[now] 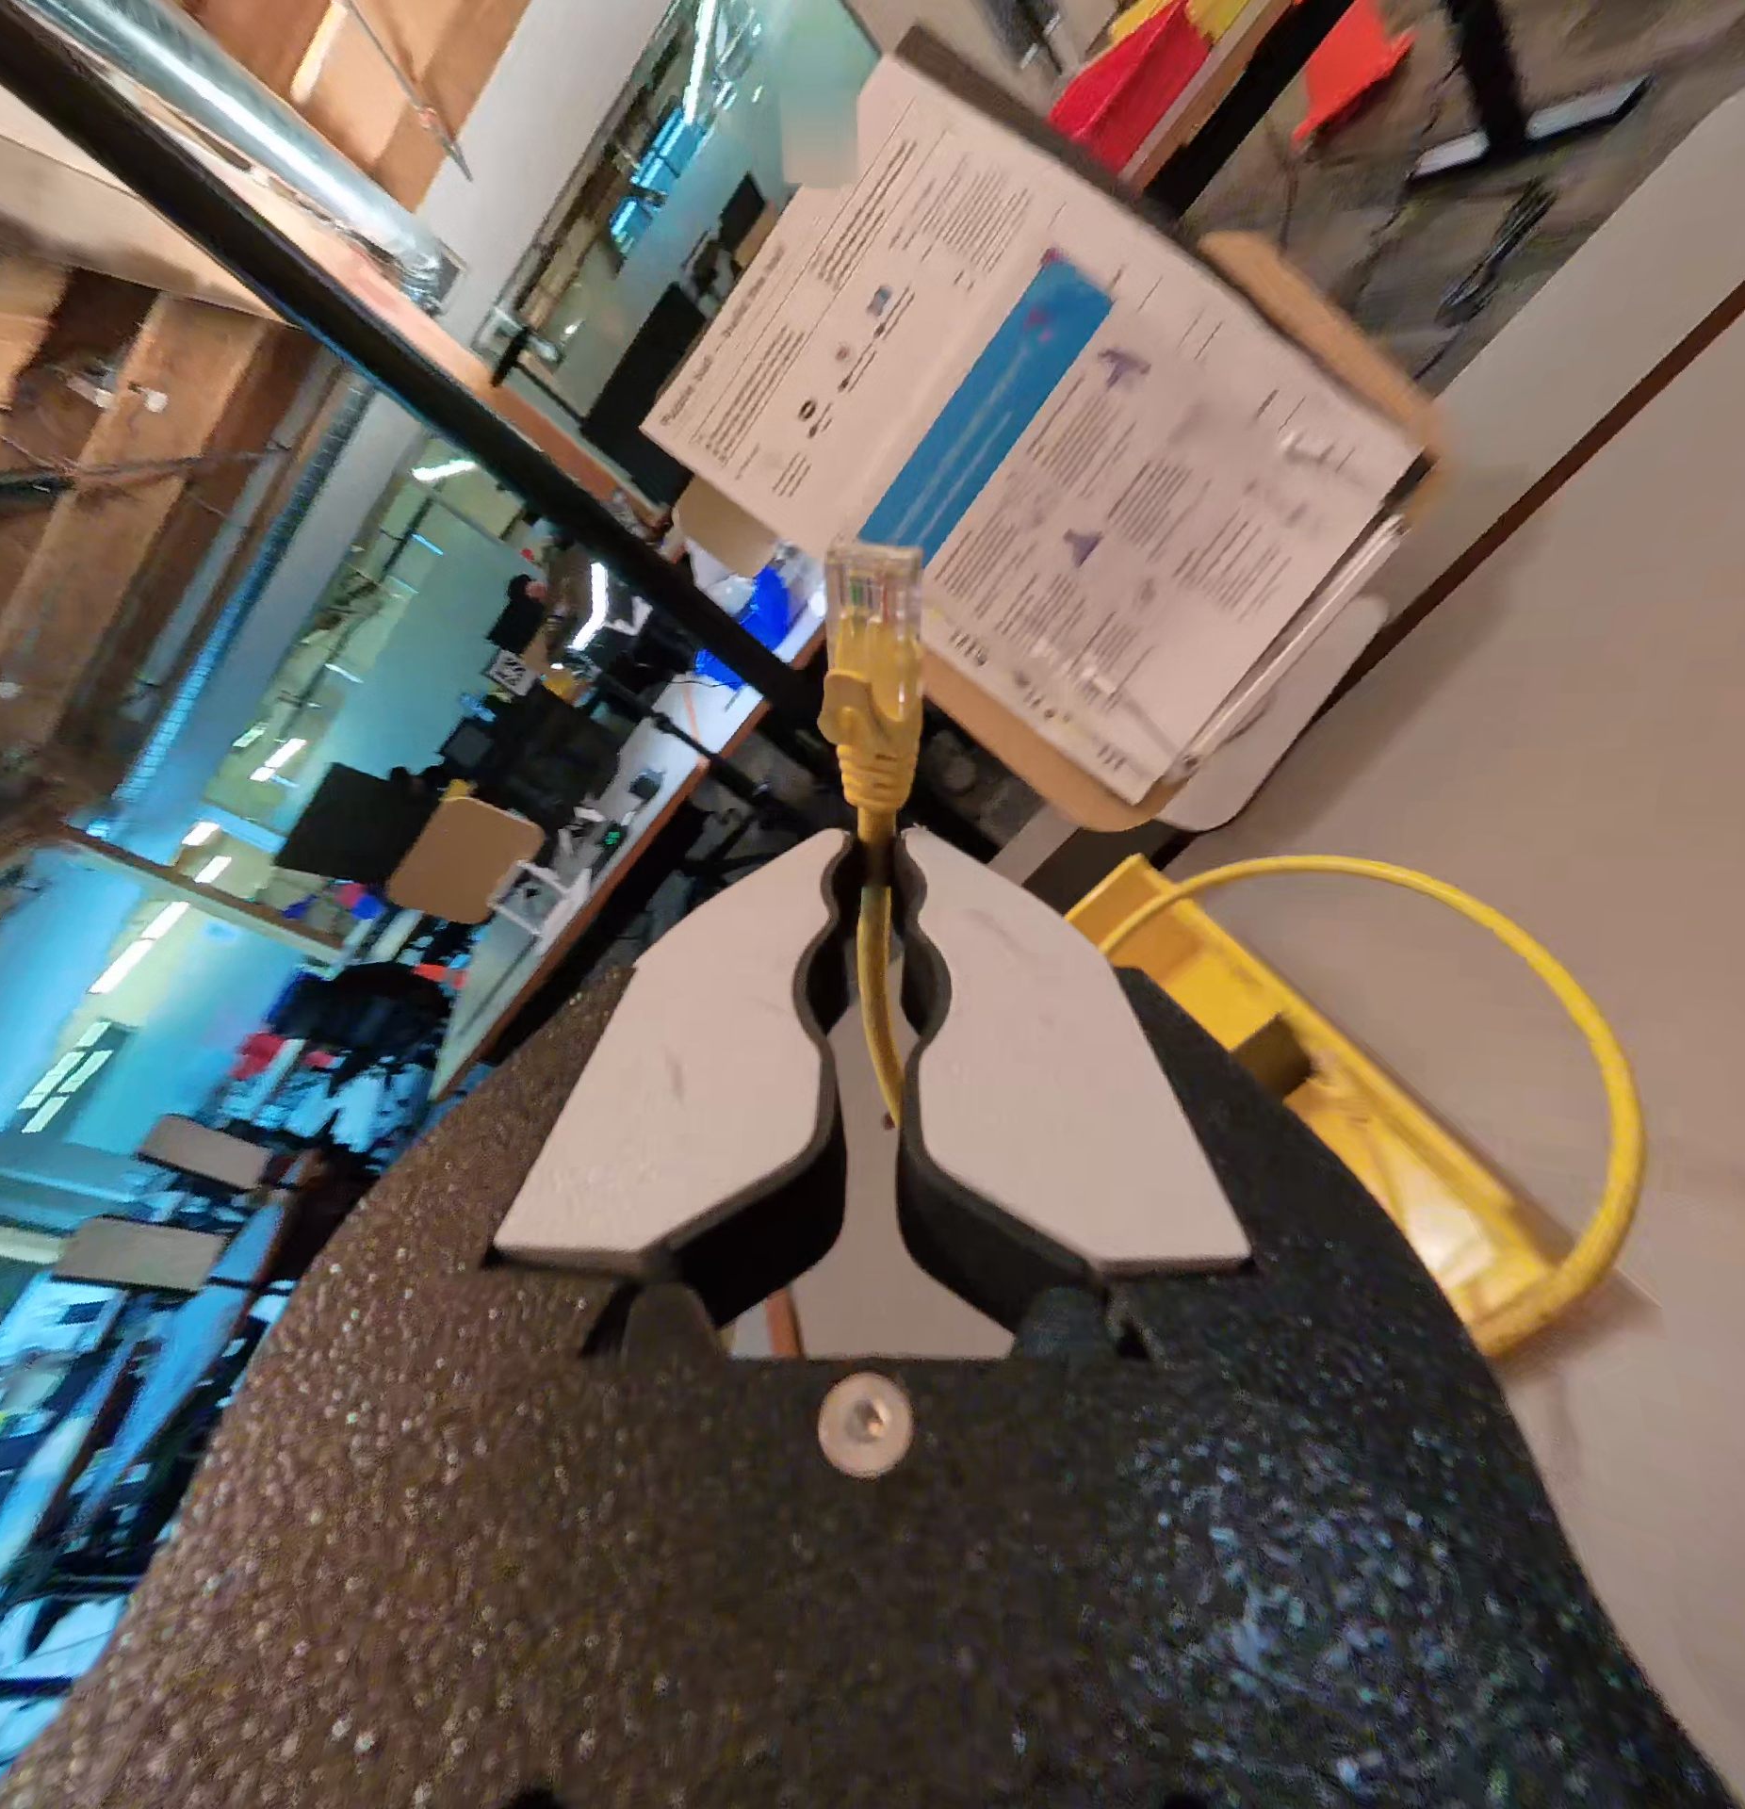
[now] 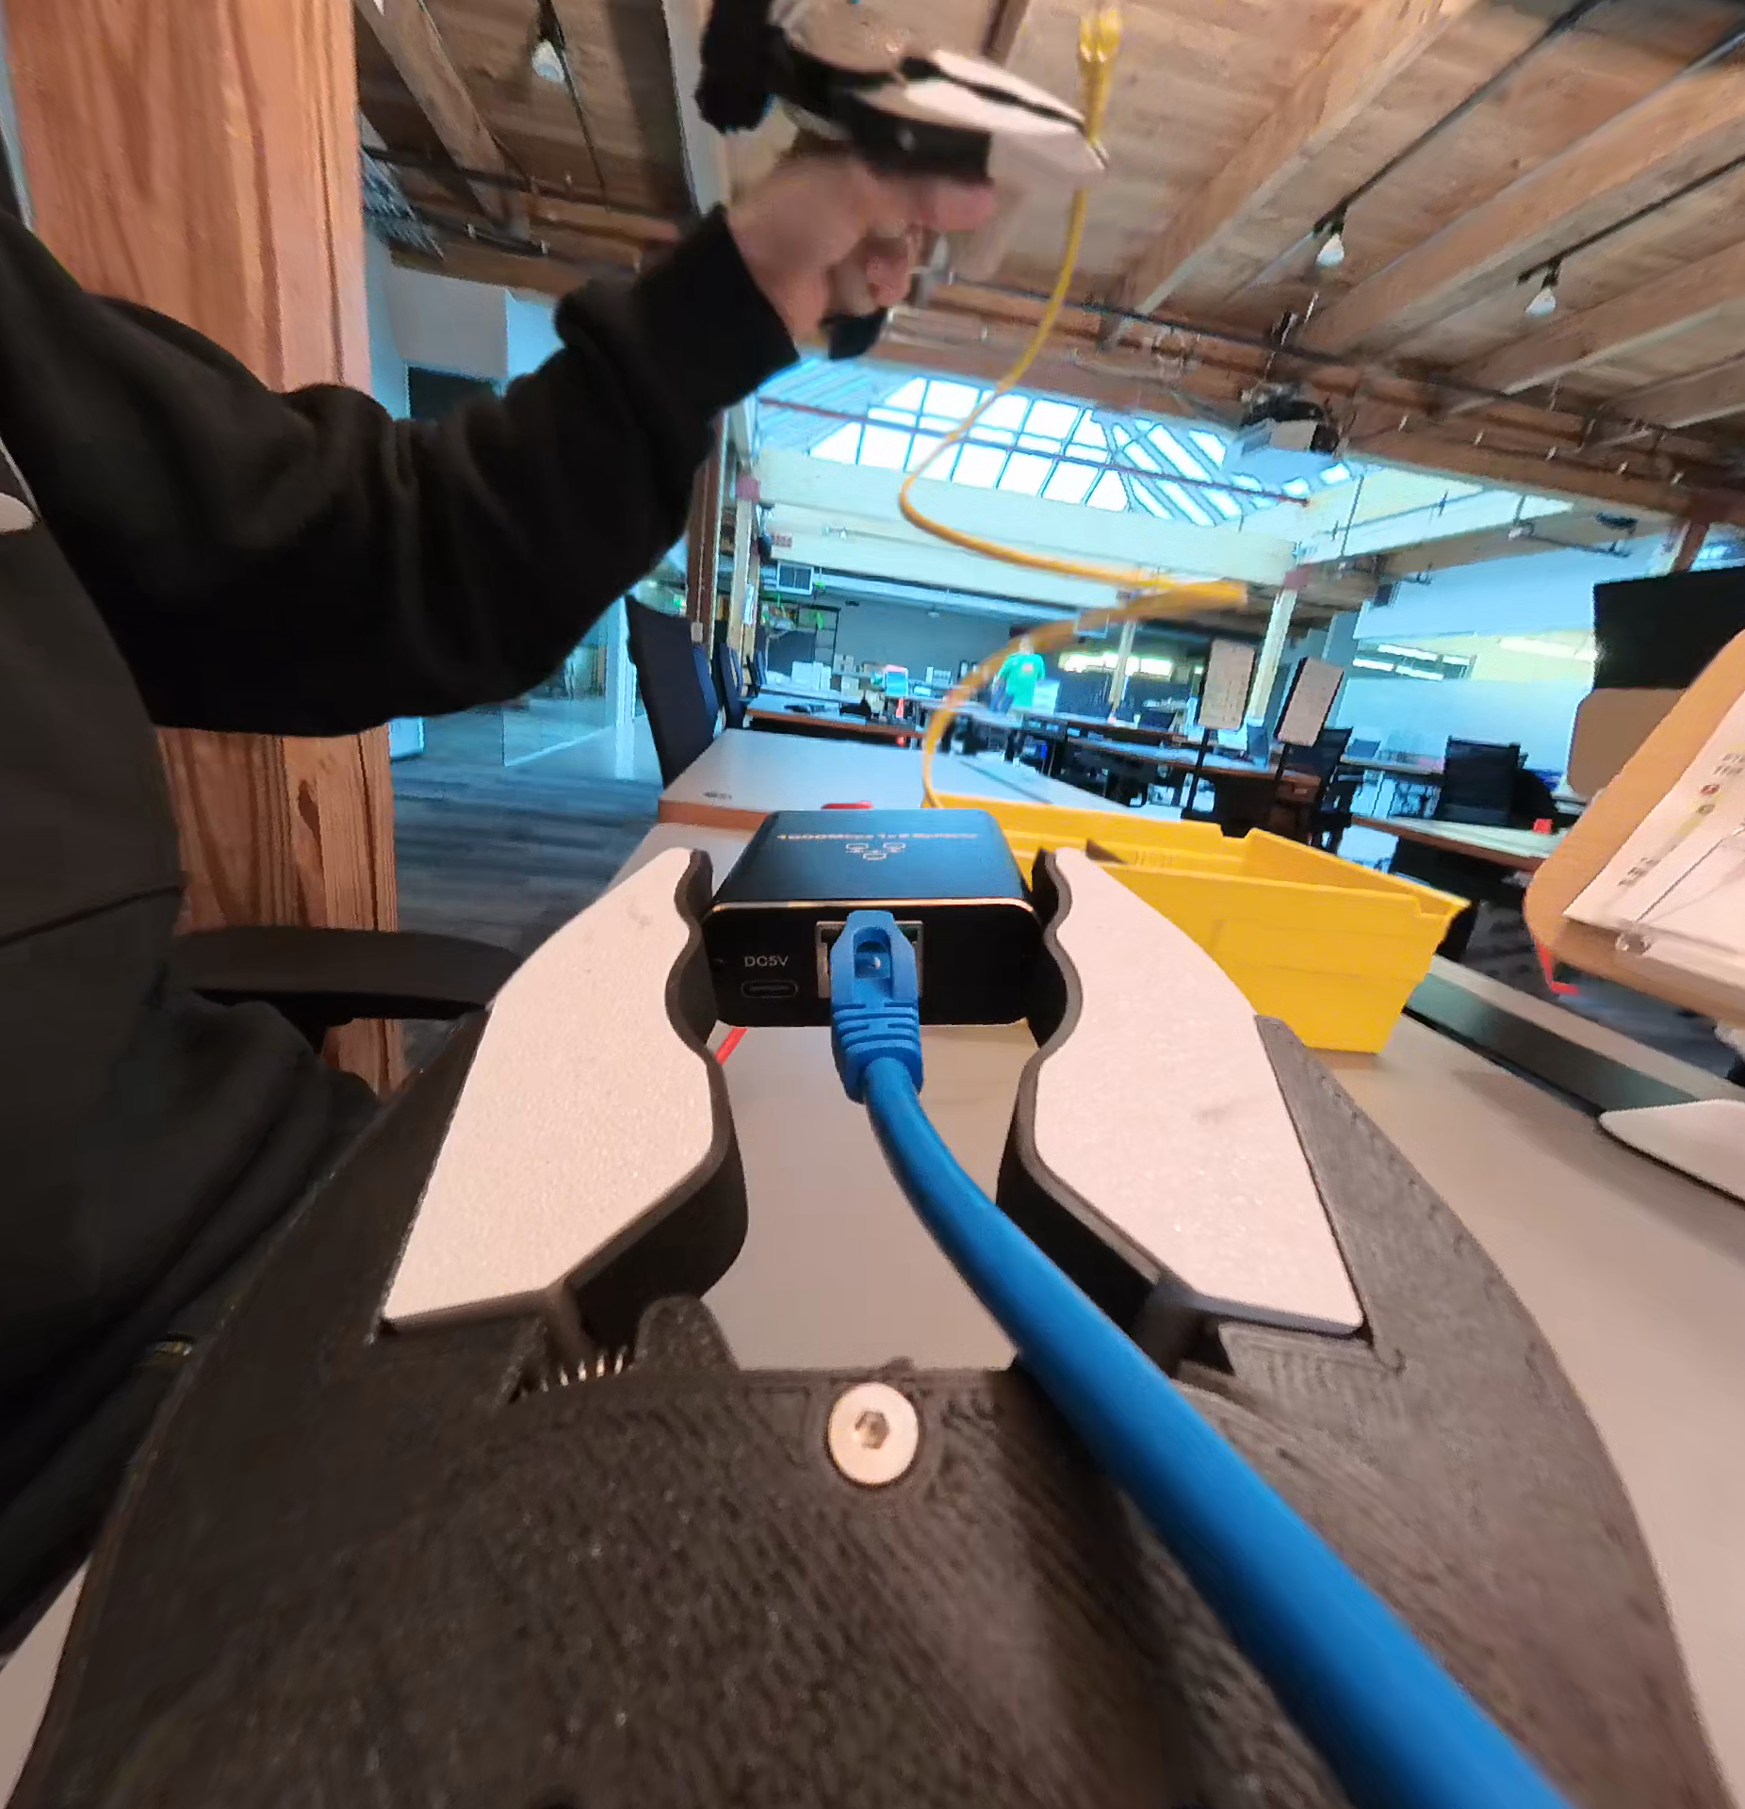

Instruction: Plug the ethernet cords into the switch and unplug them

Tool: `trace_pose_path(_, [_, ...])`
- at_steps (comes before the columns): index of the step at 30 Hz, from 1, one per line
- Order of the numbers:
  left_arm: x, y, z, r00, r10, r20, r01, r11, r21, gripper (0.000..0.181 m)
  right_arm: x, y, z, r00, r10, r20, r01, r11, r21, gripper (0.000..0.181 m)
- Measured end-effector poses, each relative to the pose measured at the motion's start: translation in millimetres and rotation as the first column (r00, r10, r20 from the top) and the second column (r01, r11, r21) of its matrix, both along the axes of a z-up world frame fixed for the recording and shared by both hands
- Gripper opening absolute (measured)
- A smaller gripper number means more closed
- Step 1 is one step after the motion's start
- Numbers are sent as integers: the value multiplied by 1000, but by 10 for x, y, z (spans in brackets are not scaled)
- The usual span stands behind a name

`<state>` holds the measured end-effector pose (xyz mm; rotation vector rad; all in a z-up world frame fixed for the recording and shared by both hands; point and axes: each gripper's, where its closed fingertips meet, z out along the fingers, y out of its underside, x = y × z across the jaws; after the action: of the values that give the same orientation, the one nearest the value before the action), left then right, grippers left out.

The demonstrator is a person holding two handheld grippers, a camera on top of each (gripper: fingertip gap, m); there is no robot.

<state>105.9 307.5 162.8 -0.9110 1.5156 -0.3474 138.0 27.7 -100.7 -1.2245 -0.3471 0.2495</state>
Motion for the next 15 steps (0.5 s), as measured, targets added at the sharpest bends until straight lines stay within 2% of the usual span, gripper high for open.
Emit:
trace_pose_path(4, [1, -401, 213, 1000, -19, 22, 19, 1000, 12, 5, 41, -153, 101, 1000, 8, -13, -8, 999, 42, 63])
trace_pose_path(7, [27, -584, 518, 996, -3, 87, -6, 996, 93, 5, 97, -228, 108, 1000, -7, -17, 8, 999, 49, 63])
trace_pose_path(10, [129, -781, 764, 991, -43, 125, 31, 995, 94, 5, 131, -291, 127, 1000, -11, -22, 12, 998, 59, 63])
trace_pose_path(12, [241, -911, 786, 993, -76, 95, 66, 992, 103, 5, 141, -334, 141, 1000, -11, -15, 12, 998, 64, 63])
trace_pose_path(15, [457, -983, 526, 998, -58, -23, 61, 987, 149, 5, 148, -428, 154, 1000, 6, -15, -5, 998, 70, 63])
